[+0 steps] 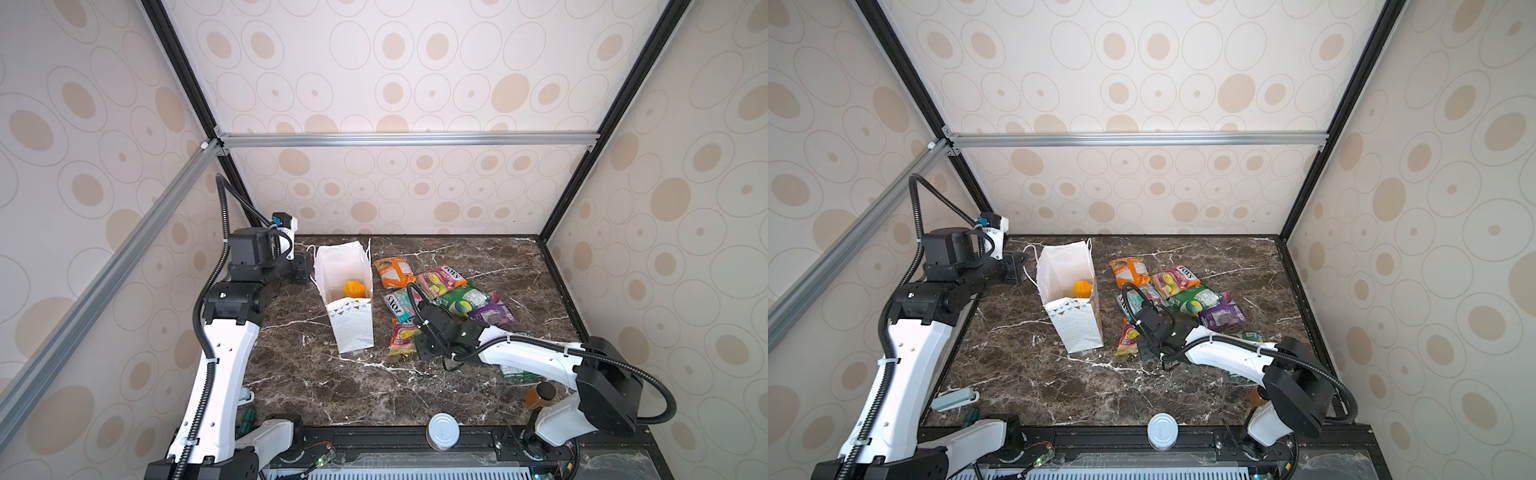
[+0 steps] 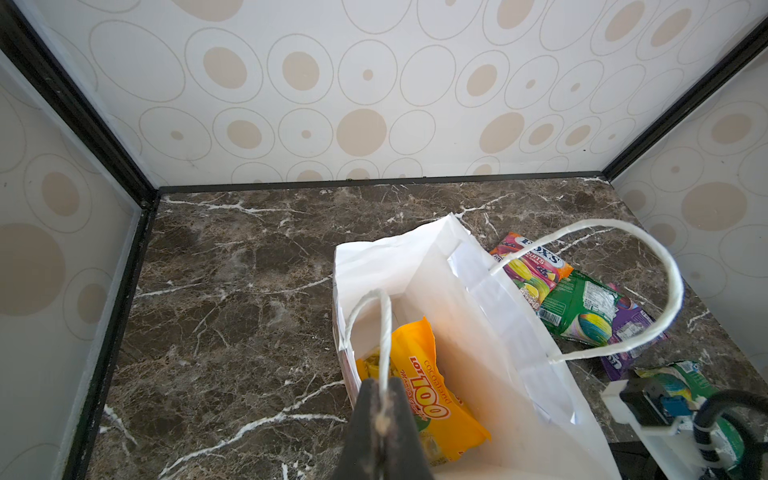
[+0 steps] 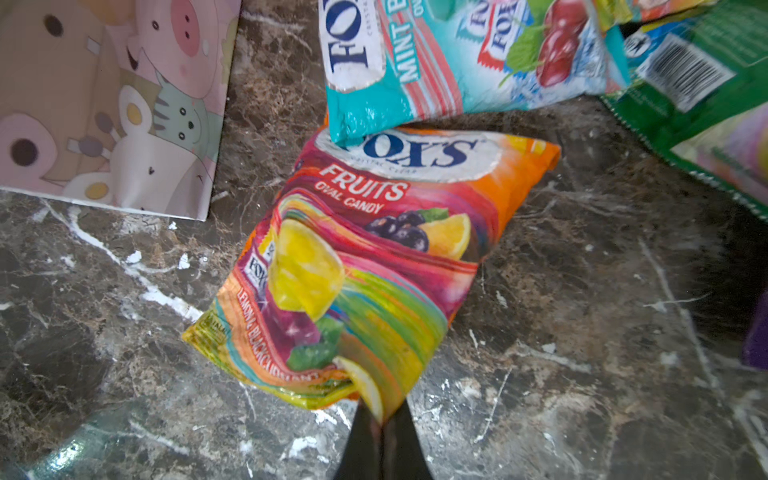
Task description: Place the snacks into the paper bag
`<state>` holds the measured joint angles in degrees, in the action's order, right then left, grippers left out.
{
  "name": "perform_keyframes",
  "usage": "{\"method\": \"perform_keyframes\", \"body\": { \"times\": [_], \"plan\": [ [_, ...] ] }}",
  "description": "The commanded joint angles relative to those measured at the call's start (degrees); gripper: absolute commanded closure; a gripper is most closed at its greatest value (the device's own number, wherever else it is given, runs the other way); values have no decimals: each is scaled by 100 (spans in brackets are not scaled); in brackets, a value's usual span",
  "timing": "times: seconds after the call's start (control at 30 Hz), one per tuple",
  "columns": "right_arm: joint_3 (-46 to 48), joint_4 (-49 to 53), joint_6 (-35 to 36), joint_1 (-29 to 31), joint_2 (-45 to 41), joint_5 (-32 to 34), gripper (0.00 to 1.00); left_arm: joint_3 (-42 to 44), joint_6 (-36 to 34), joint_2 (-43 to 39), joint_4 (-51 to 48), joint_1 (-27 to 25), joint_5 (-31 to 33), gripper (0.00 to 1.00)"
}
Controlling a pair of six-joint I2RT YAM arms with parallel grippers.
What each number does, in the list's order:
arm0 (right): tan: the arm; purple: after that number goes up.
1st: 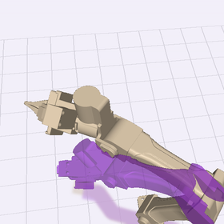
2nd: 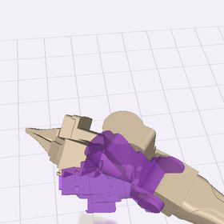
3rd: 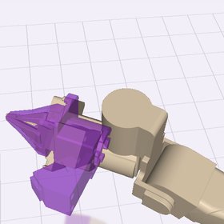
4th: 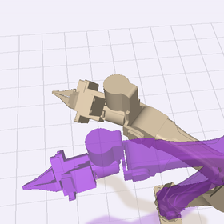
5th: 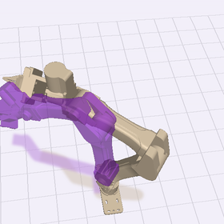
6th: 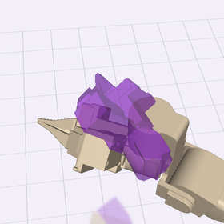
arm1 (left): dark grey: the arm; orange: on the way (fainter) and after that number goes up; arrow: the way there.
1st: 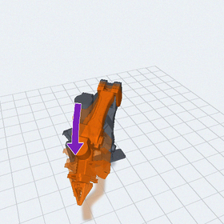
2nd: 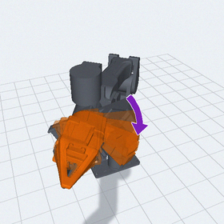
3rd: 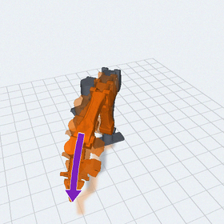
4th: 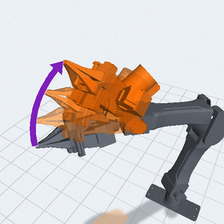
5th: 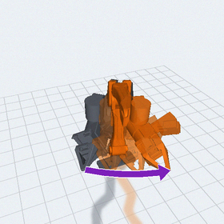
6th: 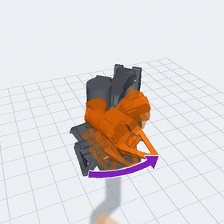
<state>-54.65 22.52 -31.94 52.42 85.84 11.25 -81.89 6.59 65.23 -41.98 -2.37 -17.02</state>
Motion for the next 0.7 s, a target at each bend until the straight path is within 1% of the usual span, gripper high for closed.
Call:
{"method": "perform_keyframes", "body": {
  "times": [0.0, 0.33, 0.67],
  "plan": [
    [-240, 157, 170, -13, -285, 286, 100, -28, -105, -105, 85, -28, 14, 100],
    [-541, 443, 357, -12, -470, 324, 100, -48, -106, -89, 84, -35, -11, 100],
    [-555, 520, 377, -13, -657, 350, 100, -60, -96, -90, 84, -32, -6, 100]
  ]
}}
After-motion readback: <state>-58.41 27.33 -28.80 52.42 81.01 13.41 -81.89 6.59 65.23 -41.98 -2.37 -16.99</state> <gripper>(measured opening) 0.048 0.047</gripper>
